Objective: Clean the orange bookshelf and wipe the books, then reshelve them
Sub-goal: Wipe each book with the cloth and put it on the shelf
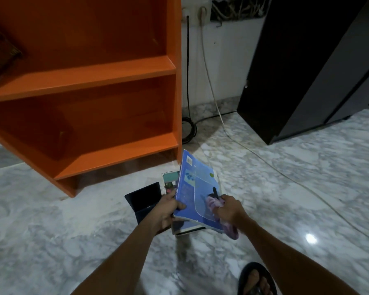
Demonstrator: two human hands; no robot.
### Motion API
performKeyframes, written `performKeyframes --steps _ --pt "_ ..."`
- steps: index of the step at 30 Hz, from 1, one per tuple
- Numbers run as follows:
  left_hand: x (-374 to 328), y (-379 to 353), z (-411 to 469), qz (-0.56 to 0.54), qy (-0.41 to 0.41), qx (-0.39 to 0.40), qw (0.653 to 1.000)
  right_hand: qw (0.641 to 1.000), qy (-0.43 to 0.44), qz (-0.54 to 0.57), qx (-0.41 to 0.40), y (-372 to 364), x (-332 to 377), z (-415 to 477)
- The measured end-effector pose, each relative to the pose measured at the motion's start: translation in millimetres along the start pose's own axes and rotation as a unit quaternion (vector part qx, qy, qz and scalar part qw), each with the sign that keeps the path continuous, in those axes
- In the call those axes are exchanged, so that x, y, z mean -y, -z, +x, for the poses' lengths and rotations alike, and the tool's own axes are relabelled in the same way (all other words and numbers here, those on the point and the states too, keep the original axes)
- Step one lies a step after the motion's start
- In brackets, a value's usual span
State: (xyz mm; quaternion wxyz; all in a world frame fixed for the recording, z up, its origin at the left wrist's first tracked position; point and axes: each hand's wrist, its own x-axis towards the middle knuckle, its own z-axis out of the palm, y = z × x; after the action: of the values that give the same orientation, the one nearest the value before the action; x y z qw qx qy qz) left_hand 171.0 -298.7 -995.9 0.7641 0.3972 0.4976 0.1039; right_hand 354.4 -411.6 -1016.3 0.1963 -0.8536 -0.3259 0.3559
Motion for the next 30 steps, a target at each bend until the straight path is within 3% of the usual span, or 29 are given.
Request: performKeyframes --steps 5,10,13,15,17,20,23,27,29,30 --pt "-33 9 -38 0.010 -0.033 0.027 0.999 0.992 0.068 0.041 -0.097 40 26 -10" --pt "-60 13 -81 -0.010 -0.114 0.043 0.993 0.948 0.218 0.151 -0.176 72 96 -53" --pt "-81 7 -105 -0.027 -0.168 0.048 0.984 0.911 0.353 0.135 -0.165 61 133 -81" --pt "-93 6 -124 -0.040 -0.198 0.048 0.978 0.891 0.432 0.038 -0.131 43 145 -99" --pt "-103 11 -142 -0.059 -0.217 0.066 0.972 0.847 0.504 -0.069 -0.156 34 151 -103" --pt "-108 22 -167 -0.068 -0.223 0.112 0.966 0.799 0.564 -0.090 -0.189 54 164 -87" --pt "-106 33 -176 -0.059 -0.233 0.116 0.964 0.794 0.554 -0.093 -0.233 85 181 -59" --pt "-101 44 -176 -0.094 -0.216 0.086 0.968 0.890 0.344 -0.048 -0.297 121 196 -17" --pt "-105 47 -174 -0.087 -0.216 0.074 0.970 0.898 0.300 0.027 -0.321 123 213 -26" --pt "-108 47 -174 -0.087 -0.220 0.068 0.969 0.890 0.325 0.038 -0.318 115 222 -39"
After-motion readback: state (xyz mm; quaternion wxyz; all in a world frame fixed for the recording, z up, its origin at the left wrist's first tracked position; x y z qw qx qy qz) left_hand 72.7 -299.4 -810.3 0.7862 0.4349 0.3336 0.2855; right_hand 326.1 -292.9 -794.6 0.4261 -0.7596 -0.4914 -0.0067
